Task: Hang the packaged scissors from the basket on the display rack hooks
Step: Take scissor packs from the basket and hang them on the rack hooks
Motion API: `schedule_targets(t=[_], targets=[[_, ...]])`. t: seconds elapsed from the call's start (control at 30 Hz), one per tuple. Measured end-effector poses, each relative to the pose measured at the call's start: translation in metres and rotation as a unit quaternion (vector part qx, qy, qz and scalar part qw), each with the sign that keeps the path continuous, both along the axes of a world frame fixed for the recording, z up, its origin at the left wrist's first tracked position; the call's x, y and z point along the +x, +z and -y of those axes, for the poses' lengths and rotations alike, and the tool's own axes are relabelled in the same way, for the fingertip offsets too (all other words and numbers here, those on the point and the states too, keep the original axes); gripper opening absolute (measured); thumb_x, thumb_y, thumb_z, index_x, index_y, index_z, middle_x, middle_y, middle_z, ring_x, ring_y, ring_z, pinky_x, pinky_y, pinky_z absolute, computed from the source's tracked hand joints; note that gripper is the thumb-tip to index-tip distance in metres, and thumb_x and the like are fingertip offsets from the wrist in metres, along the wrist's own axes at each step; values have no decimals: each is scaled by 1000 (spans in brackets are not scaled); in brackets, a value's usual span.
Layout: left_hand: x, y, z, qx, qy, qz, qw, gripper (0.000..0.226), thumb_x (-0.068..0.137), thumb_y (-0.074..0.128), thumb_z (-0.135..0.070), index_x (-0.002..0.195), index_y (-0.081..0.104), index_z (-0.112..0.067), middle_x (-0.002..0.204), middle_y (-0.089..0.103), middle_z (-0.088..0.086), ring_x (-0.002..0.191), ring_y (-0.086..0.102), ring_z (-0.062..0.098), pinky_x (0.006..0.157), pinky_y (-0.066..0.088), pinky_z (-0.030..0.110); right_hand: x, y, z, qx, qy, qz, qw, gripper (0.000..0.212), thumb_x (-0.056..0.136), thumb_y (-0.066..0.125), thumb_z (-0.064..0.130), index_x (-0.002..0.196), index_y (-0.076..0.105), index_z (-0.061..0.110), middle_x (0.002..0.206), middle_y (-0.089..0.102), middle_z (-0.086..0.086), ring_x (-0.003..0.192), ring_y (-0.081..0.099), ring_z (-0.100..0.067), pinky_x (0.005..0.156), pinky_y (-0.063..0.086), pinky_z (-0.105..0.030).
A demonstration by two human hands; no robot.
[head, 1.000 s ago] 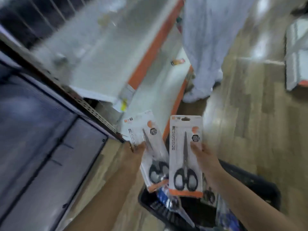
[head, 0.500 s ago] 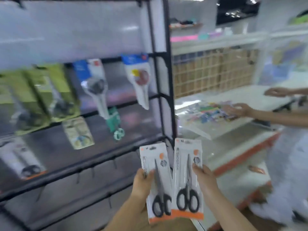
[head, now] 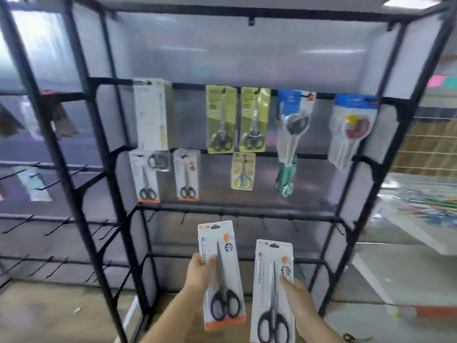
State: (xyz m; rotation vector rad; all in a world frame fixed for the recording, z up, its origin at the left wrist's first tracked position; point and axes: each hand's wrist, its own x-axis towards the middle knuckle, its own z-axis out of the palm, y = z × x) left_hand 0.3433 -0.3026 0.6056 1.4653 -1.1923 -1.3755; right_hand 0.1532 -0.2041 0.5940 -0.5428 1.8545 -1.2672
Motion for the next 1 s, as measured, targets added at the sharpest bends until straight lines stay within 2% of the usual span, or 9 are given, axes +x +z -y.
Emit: schedule_targets(t=[0.17,0.23,0.37,0.43,0.5,0.63,0.77,0.83,1.0], targets=[[68,12,21,-24,59,-21,998,14,93,57,-14,101,48,-8,97,58,7,90,55,22,76,42,30,64,19,49,-18,69,-2,997,20,98,49,21,111,58,10,110,64,-8,96,60,-23,86,47,-35],[90,19,30,-47,69,-5,996,15,93,56,-16,103,47,-9,99,57,7,92,55,23,78,43,32,89,28,64,-40,93,-9,995,17,98,47,23,108,58,14,105,65,-4,91,60,-18,80,49,-34],[122,26,44,-77,63,7,995,13,93,56,-17,100,49,-9,94,57,6,89,54,22,75,42,30,125,42,93,-66,118,-29,990,25,99,46,25,118,55,13,113,61,-2,101,57,-18,85,45,-32],[129,27,48,-82,66,2,994,13,94,55,-17,101,49,-8,91,56,3,88,53,20,70,42,28,136,45,107,-69,120,-50,989,25,98,46,26,117,55,13,113,60,-3,98,55,-16,79,43,-31],[132,28,53,-85,69,-4,994,14,94,55,-17,104,50,-8,92,56,2,86,52,16,66,41,24,142,45,121,-68,120,-63,988,25,97,47,27,114,55,12,115,60,-6,98,55,-18,81,43,-33],[131,27,70,-82,78,-6,994,13,94,54,-19,104,50,-11,95,57,0,86,53,15,74,39,26,145,47,153,-87,118,-79,986,16,96,48,27,104,57,15,107,63,-4,93,56,-17,85,44,-35],[129,28,95,-96,87,-12,992,17,94,54,-18,108,49,-9,99,56,2,89,52,15,77,40,26,140,50,191,-114,112,-92,983,20,95,49,27,103,58,12,104,64,-7,95,59,-23,85,45,-37],[128,27,114,-102,92,-13,990,22,94,54,-18,113,49,-8,103,55,1,94,52,15,80,41,26,135,50,216,-126,105,-105,981,26,94,50,27,102,57,3,101,63,-15,92,59,-28,78,43,-34],[121,22,168,-119,113,-35,986,27,94,55,-19,118,50,-8,109,58,2,100,55,16,81,45,26,127,53,281,-180,118,-140,966,24,95,48,24,94,54,1,86,52,-8,79,48,-18,62,35,-30]])
